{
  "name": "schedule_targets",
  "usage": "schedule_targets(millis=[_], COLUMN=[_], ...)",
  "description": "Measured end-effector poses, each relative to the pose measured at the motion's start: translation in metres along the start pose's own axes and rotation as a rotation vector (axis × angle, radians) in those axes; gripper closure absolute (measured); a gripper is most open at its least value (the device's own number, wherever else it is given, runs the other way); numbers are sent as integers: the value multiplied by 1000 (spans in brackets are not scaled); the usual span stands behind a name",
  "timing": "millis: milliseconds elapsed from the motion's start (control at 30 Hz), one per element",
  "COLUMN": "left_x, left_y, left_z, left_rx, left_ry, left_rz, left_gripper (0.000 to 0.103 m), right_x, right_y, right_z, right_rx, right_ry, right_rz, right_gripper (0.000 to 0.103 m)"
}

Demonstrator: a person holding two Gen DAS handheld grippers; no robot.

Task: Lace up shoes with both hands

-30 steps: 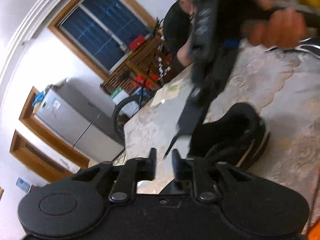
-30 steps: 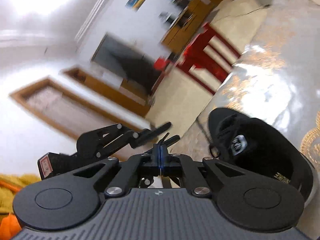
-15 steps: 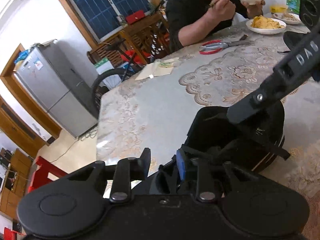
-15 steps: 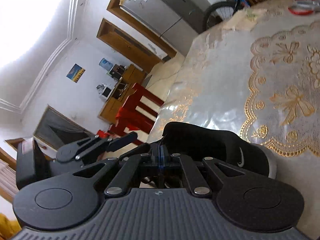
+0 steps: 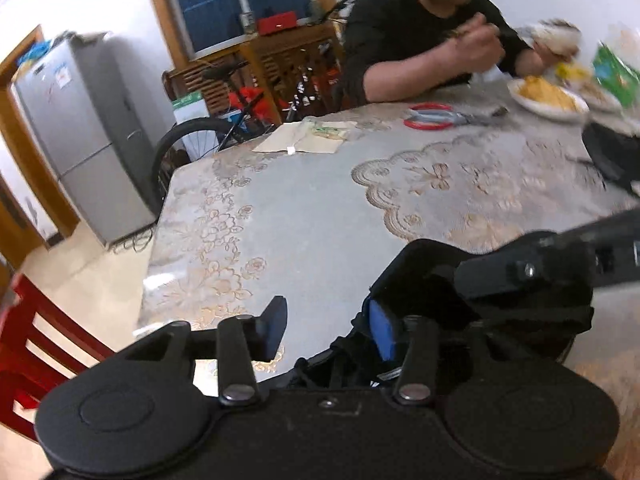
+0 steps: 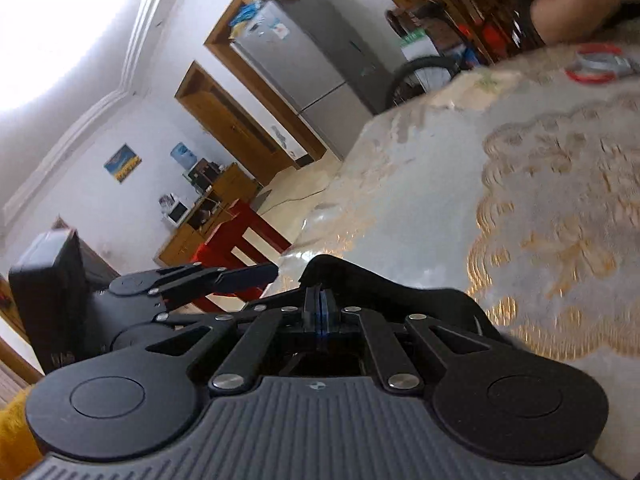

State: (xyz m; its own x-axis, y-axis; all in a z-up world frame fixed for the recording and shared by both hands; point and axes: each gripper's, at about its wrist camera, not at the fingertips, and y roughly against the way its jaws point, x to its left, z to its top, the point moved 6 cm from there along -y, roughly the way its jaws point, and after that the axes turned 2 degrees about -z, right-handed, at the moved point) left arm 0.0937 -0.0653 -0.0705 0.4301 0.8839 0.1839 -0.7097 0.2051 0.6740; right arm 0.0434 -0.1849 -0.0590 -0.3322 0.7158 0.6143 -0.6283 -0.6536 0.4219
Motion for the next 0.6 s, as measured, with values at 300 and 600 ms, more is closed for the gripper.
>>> schedule_targets(millis=[300,600], left_x=[7,41], left_y=[8,21], left_z=[-1,-21], left_rx=[4,66], left_ry=[-33,-87], left_rz=[-33,95], left_gripper=[58,56], right_x=[-9,-3], right_y=[-23,-35], right_z=[12,10], right_rx=[-14,-41], right_ry=[78,288], right_rz=[-76,-121], right_gripper=[102,102])
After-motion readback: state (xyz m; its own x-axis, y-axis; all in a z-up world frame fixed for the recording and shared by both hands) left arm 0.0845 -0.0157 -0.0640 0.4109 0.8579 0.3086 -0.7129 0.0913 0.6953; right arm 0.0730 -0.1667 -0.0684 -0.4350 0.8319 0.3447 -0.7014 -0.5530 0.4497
